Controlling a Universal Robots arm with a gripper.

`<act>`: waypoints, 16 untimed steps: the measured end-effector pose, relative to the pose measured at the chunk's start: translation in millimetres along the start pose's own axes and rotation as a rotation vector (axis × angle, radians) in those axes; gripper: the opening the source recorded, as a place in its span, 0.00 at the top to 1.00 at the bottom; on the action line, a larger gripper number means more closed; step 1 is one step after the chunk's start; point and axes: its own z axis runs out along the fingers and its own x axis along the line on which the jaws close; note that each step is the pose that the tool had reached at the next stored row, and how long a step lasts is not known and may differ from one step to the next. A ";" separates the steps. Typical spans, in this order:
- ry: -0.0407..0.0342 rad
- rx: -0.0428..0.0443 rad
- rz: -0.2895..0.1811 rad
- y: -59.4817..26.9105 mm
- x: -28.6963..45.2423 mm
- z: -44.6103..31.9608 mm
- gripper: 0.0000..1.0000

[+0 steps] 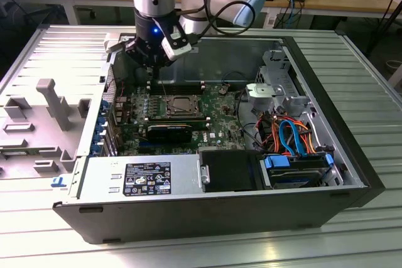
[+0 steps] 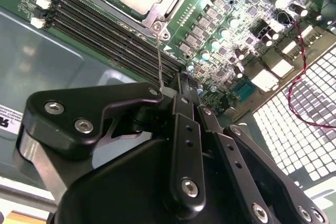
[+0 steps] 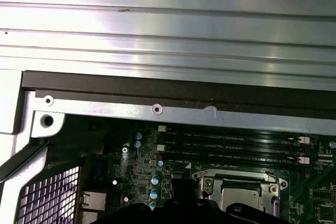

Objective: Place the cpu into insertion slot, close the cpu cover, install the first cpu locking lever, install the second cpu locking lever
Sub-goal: 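Install the first cpu locking lever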

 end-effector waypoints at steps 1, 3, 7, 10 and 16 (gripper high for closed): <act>0.0000 0.0001 0.000 0.1 -0.6 0.1 0.89; 0.0000 0.0001 0.000 0.1 -1.6 0.3 0.89; 0.0001 0.0001 0.000 0.1 -2.7 0.3 0.89; 0.0000 0.0001 0.000 0.0 -3.2 0.4 0.89; 0.0001 0.0002 0.000 -0.2 -5.4 0.4 0.89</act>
